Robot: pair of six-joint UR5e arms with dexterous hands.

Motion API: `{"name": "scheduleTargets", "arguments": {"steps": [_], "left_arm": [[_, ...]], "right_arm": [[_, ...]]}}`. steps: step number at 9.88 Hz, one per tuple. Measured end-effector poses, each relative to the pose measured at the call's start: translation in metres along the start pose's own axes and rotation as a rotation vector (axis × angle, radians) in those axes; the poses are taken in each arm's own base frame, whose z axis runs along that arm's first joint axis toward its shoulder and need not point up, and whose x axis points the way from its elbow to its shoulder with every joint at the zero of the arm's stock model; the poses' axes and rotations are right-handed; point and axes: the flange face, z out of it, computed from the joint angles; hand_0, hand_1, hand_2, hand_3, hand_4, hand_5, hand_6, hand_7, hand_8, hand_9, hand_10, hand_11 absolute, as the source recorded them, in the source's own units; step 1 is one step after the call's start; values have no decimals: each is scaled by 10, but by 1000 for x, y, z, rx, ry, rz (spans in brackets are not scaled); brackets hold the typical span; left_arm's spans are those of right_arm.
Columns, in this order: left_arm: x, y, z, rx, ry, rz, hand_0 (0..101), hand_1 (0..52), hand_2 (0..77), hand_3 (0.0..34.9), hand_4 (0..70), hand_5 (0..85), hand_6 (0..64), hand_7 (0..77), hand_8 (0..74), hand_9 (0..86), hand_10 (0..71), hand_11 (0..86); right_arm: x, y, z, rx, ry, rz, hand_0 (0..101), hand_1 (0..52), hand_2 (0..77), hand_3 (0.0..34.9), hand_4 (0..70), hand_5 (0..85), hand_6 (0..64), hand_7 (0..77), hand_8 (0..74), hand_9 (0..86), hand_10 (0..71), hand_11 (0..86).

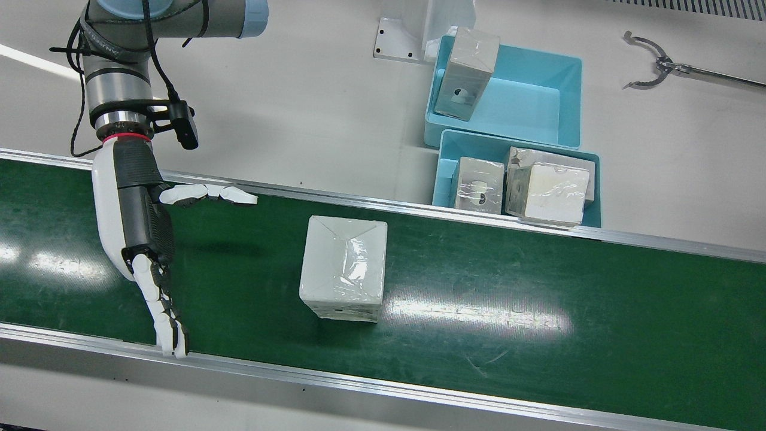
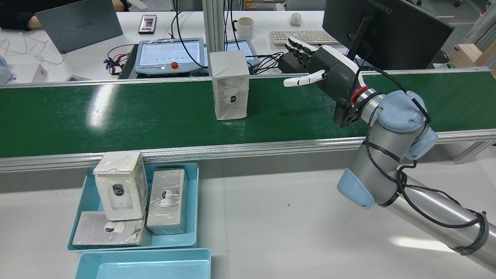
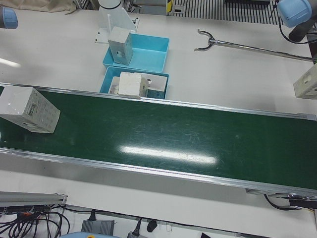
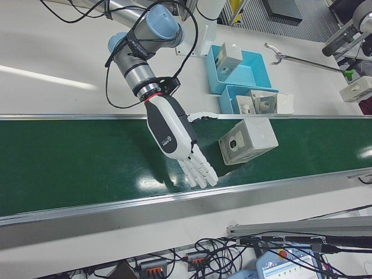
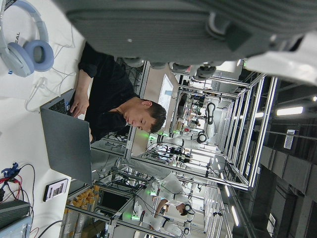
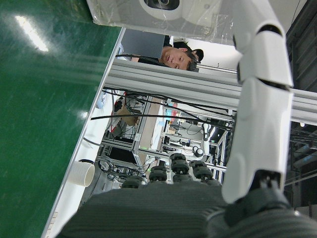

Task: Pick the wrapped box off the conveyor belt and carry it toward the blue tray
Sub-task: 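Move the right hand along the belt toward the white wrapped box, then close the right hand fingers around the white wrapped box on the belt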

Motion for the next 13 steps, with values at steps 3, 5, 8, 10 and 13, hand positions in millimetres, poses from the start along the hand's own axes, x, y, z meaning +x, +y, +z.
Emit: {"name": "scheduleTargets", "arguments": {"steps": [3, 5, 8, 10, 13], "left_arm": [[0, 0, 0, 0, 0, 0, 0, 0, 5, 0, 0, 11, 0, 0, 0, 0, 5, 0], [0, 0, 0, 0, 0, 0, 0, 0, 11, 0, 0, 11, 0, 0, 0, 0, 5, 0], [0, 0, 0, 0, 0, 0, 0, 0, 5, 0, 0, 11, 0, 0, 0, 0, 5, 0], [0, 0, 0, 0, 0, 0, 0, 0, 5, 0, 0, 11, 0, 0, 0, 0, 5, 0], [0, 0, 0, 0, 0, 0, 0, 0, 11, 0, 0, 11, 0, 0, 0, 0, 5, 0]], "right_arm": [[7, 6, 3, -7, 8, 3, 465, 147, 169, 0, 27, 16, 0, 5, 44, 16, 0, 16], [12, 8, 3, -10, 13, 3, 462, 136, 169, 0, 33, 16, 0, 5, 33, 16, 0, 16], [23, 12, 3, -5, -3, 6, 458, 136, 169, 0, 33, 16, 0, 5, 33, 16, 0, 16], [29, 15, 3, -5, -5, 9, 458, 136, 169, 0, 33, 16, 0, 5, 33, 16, 0, 16], [33, 16, 3, -2, -8, 10, 458, 136, 169, 0, 33, 16, 0, 5, 33, 16, 0, 16]]}}
